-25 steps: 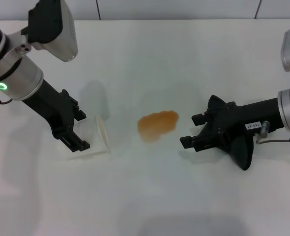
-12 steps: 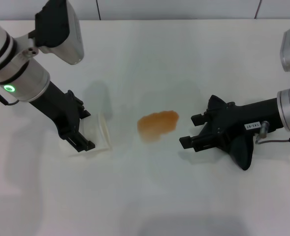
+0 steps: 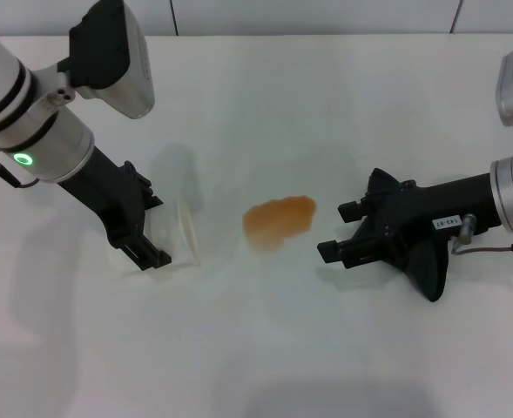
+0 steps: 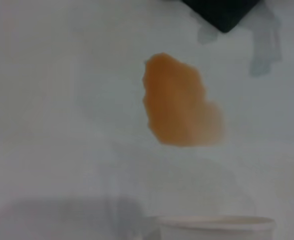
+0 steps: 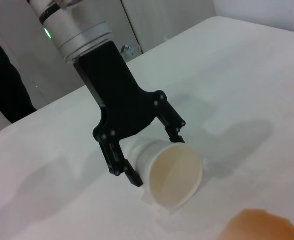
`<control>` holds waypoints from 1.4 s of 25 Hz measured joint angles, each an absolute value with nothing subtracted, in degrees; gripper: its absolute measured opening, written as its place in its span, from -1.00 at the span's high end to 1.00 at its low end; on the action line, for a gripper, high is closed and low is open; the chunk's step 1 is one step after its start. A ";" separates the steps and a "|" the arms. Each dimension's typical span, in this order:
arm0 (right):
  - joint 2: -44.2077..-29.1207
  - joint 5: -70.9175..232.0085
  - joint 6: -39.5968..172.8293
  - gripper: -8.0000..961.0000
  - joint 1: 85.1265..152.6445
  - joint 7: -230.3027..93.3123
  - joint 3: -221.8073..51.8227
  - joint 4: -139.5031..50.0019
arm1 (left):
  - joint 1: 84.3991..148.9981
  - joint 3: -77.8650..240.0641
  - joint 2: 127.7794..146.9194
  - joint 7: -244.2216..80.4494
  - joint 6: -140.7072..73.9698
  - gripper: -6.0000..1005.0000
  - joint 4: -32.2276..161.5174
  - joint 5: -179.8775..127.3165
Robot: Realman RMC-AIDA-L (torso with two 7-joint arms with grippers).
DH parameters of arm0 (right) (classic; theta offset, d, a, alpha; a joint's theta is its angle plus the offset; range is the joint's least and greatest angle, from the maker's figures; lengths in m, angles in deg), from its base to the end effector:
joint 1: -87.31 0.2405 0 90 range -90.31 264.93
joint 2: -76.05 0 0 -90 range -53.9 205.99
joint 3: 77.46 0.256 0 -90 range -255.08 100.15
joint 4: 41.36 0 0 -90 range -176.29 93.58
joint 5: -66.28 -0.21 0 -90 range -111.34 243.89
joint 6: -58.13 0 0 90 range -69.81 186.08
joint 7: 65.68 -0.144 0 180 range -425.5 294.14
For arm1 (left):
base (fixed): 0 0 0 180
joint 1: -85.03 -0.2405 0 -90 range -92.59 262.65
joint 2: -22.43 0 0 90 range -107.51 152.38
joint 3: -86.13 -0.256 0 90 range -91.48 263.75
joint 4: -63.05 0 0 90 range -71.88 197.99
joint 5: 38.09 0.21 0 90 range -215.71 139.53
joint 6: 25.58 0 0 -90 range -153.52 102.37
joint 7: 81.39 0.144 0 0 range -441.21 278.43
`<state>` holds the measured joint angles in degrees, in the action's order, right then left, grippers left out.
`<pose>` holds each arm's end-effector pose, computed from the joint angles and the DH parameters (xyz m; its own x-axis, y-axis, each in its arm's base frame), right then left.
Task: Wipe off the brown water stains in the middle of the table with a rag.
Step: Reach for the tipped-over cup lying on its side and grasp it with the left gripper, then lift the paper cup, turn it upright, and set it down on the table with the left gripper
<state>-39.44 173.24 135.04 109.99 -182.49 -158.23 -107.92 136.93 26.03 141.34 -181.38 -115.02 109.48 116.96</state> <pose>0.1986 0.3270 -0.0170 0.8425 -0.4834 -0.2380 -0.5142 -0.8532 -0.0876 -0.1948 0.3863 -0.0180 0.8997 0.1537 -0.4086 0.1399 -0.9881 -0.0637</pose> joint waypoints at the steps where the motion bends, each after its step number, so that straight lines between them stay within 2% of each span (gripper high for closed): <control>1: -39.44 173.24 135.04 -0.65 109.99 -182.49 -158.22 -107.91 | 136.93 26.03 141.34 -181.38 -115.02 -0.54 109.48 116.96; 13: -39.44 173.24 135.04 -0.65 109.90 -182.49 -158.24 -108.10 | 136.77 25.40 141.35 -181.35 -114.54 -0.53 109.46 116.63; 18: -39.44 173.24 135.04 -0.65 109.78 -182.49 -158.32 -108.18 | 136.85 25.40 141.38 -181.64 -114.40 -0.30 109.46 116.63; 23: -39.44 173.24 135.21 -0.65 109.64 -182.49 -158.22 -108.24 | 136.81 25.62 141.42 -181.98 -114.49 -0.26 110.95 115.69; 35: -39.27 173.14 135.14 -0.65 109.63 -182.49 -157.97 -108.10 | 128.69 29.79 141.38 -183.34 -112.18 -0.11 121.81 105.46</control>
